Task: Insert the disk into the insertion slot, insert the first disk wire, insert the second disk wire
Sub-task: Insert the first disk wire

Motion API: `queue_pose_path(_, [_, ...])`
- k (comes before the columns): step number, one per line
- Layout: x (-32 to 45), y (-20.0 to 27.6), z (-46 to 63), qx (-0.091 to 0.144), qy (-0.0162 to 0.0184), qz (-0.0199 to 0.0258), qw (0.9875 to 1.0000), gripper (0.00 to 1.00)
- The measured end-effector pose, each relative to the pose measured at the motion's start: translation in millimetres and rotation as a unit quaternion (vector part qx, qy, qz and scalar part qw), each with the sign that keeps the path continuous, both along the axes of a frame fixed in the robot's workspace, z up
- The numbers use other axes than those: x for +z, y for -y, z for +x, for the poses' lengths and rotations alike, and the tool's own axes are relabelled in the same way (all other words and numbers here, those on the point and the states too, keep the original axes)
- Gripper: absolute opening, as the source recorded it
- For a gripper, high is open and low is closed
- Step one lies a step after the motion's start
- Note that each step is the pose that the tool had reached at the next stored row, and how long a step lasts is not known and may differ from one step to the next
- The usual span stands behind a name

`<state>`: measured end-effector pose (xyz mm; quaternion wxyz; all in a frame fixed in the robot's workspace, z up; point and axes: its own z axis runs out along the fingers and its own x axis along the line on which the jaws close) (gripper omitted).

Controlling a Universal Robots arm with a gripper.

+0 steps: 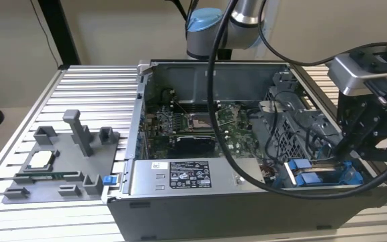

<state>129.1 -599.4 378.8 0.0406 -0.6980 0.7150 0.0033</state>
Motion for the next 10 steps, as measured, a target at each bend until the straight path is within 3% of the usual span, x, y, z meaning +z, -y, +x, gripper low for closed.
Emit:
queue_pose_path(3, [-0.3, 3.5, 0.0, 0.0, -0.0004, 0.0, 1.0, 0.0])
queue_pose_path(10, [-0.2, 3.8, 0.0, 0.0, -0.0004, 0.0, 1.0, 0.0])
